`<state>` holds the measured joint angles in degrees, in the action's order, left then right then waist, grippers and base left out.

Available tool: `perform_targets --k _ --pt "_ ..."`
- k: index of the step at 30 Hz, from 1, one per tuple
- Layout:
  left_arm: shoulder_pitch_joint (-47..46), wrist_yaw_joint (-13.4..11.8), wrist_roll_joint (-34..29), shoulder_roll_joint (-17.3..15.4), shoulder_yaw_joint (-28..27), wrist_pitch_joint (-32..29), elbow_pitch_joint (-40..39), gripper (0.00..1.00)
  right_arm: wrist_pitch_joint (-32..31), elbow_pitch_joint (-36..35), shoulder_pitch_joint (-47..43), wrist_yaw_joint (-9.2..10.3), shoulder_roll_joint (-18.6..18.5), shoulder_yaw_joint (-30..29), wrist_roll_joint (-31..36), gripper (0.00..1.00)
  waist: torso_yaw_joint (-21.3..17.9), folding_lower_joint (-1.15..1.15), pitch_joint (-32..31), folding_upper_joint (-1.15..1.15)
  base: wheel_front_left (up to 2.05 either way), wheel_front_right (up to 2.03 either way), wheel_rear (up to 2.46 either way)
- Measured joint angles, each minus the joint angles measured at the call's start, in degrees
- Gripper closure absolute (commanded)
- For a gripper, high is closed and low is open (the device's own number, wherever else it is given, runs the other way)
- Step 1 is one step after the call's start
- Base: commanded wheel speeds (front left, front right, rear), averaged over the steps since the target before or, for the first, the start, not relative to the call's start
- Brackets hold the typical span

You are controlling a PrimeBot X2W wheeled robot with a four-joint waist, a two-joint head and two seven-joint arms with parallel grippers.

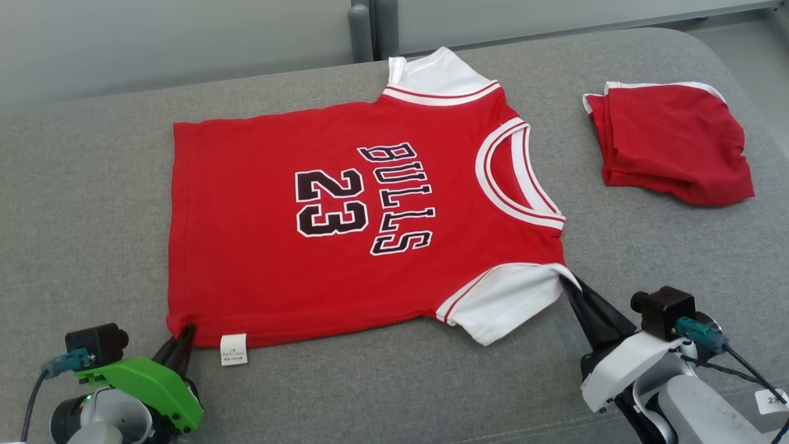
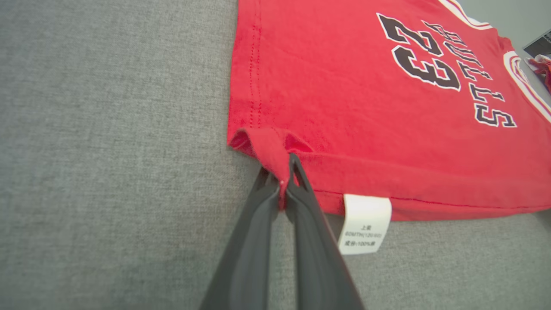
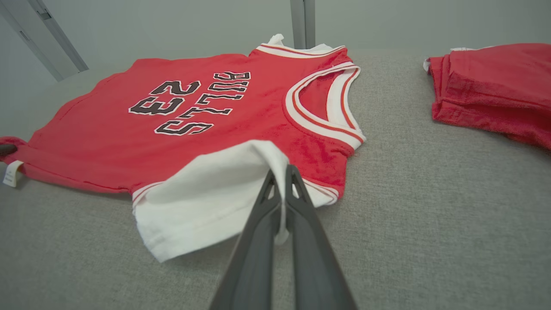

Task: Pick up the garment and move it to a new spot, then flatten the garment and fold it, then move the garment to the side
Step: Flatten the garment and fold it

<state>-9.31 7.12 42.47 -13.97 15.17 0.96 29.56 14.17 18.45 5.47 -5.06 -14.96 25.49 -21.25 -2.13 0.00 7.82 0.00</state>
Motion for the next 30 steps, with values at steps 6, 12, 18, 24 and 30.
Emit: perform_targets --k 6,12,18,24,30 --pt "-1.6 0.0 0.3 -2.8 0.2 -5.0 -4.5 1.00 0.0 -3.9 1.0 -0.47 -2.7 -1.6 -0.3 1.00 0.2 0.00 1.3 0.00 0.00 0.00 0.00" --pt "-3.0 -0.1 0.3 -5.8 0.1 -9.5 -9.7 1.00 -0.6 -7.4 1.1 -0.49 -4.7 -3.0 -1.1 1.00 0.9 0.00 2.6 0.00 0.00 0.00 0.00" --pt "-4.3 -0.2 2.2 -8.0 -0.8 -13.4 -14.4 1.00 -2.4 -10.1 1.4 -0.73 -6.0 -3.3 -2.1 1.00 1.3 0.00 3.6 0.00 0.00 0.00 0.00" --pt "-5.0 -1.6 4.9 -10.4 -3.0 -18.2 -19.2 1.00 -4.7 -12.9 3.1 -1.00 -7.0 -3.2 -3.1 1.00 1.1 0.00 5.4 0.00 0.00 0.00 0.00" --pt "-6.1 -3.5 7.5 -11.5 -4.9 -22.7 -22.6 1.00 -6.5 -14.8 4.9 -1.46 -8.5 -3.1 -3.5 1.00 0.1 0.00 7.5 0.00 0.00 0.00 0.00"
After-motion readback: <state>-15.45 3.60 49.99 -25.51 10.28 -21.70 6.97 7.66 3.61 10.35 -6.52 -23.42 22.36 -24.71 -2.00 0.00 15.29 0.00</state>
